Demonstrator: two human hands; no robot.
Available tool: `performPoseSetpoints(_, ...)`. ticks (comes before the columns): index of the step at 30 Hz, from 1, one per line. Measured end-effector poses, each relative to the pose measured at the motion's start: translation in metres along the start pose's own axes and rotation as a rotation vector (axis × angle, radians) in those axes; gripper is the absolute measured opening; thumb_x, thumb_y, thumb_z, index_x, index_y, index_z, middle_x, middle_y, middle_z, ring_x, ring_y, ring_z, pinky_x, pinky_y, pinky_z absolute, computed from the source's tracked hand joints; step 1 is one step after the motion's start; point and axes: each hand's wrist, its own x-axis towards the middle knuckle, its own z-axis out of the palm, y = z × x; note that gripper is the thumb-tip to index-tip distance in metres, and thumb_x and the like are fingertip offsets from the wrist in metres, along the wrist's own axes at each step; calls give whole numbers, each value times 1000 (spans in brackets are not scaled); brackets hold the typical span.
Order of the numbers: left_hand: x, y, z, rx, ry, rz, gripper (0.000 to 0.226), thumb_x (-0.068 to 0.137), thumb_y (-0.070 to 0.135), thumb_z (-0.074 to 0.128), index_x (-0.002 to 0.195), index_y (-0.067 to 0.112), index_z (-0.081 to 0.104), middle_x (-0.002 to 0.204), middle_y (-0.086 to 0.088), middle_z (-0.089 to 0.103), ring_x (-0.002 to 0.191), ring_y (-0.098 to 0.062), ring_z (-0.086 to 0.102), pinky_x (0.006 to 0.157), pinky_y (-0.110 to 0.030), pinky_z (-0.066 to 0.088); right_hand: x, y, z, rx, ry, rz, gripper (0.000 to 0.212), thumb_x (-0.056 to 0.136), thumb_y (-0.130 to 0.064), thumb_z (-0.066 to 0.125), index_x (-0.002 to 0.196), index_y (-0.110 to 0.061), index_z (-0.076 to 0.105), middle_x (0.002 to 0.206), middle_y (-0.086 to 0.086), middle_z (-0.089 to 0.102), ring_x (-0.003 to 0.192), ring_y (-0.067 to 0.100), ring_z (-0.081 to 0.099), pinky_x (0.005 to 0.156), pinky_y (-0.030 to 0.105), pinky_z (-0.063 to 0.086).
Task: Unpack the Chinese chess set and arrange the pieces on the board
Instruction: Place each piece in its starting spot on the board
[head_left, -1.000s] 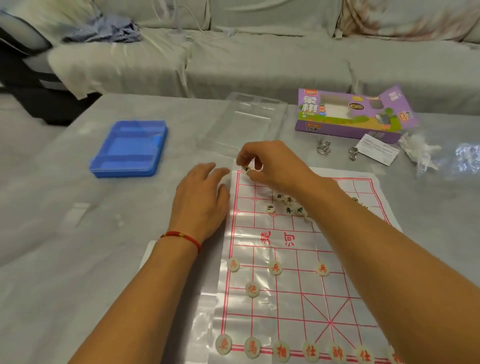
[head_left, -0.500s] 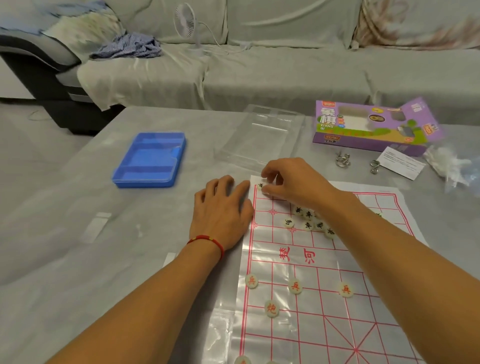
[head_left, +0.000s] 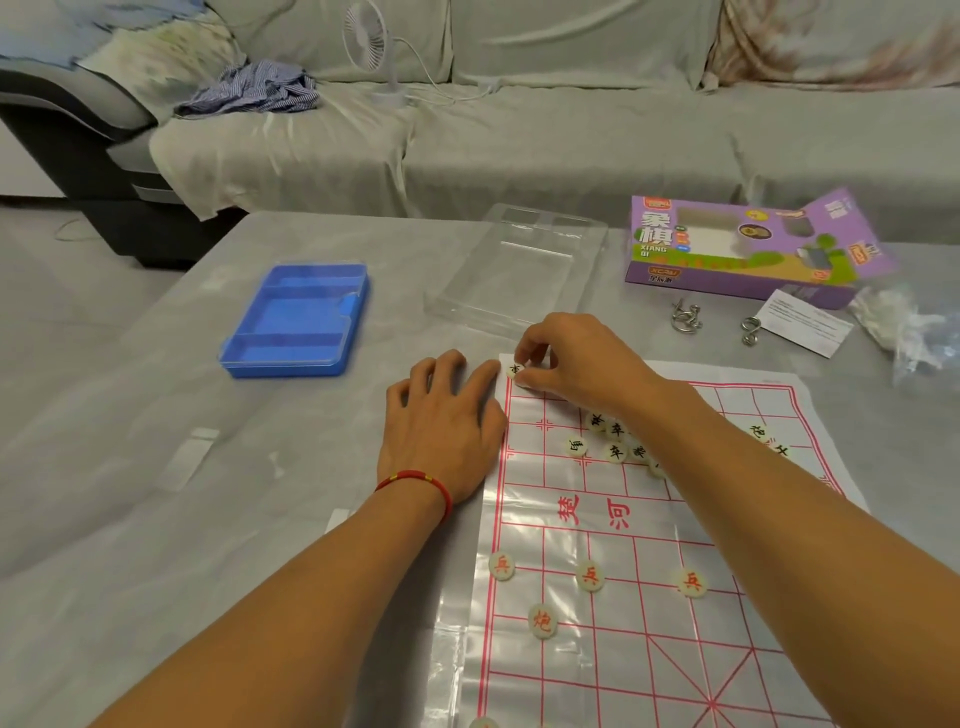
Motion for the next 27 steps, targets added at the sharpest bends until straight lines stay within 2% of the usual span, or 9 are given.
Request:
performPoseSetpoints(10, 1, 0, 3, 9, 14, 0, 51, 99, 54, 26, 148, 42, 27, 150, 3, 29, 140, -22, 24, 113, -42, 24, -3, -3, -1, 8, 21, -12, 27, 87, -38, 72, 108, -21, 70, 100, -3, 65, 84, 12, 58, 71, 21, 43)
performPoseSetpoints(13, 2, -2, 4, 5, 24, 5, 50, 98, 53, 27, 147, 42, 28, 148, 3, 30, 139, -21, 25, 111, -42, 25, -8, 0, -10, 70, 13, -11, 31, 88, -41, 71, 112, -22, 68, 101, -6, 63, 85, 9, 59, 70, 15, 44)
performPoseSetpoints(16, 2, -3, 5, -2, 29, 6, 49, 98, 54, 27, 146, 43, 29, 146, 3, 32, 138, -22, 26, 111, -43, 26, -22, 14, -28, 110, 23, 19, 23, 90, -37, 69, 108, -22, 70, 98, -9, 65, 82, 5, 60, 71, 15, 47)
performPoseSetpoints(20, 2, -3, 6, -2, 35, 10, 48, 98, 54, 27, 145, 43, 30, 146, 4, 32, 138, -22, 27, 111, -43, 26, -60, 34, -46, 79, -50, 36, 15, 91, -30, 69, 102, -22, 73, 89, -13, 67, 77, 0, 61, 65, 10, 40)
performPoseSetpoints(23, 2, -3, 6, -5, 39, 11, 48, 98, 53, 28, 144, 42, 31, 145, 4, 33, 137, -22, 28, 111, -44, 27, -81, 38, -47, 34, -93, 30, 19, 88, -36, 71, 105, -26, 72, 90, -15, 66, 78, 3, 59, 65, 13, 41)
performPoseSetpoints(27, 2, -4, 6, -3, 41, 13, 47, 98, 54, 29, 144, 43, 32, 145, 4, 33, 137, -22, 28, 111, -44, 27, -83, 31, -41, -67, -127, 8, 28, 87, -45, 70, 110, -30, 69, 94, -15, 62, 82, 6, 55, 75, 27, 51)
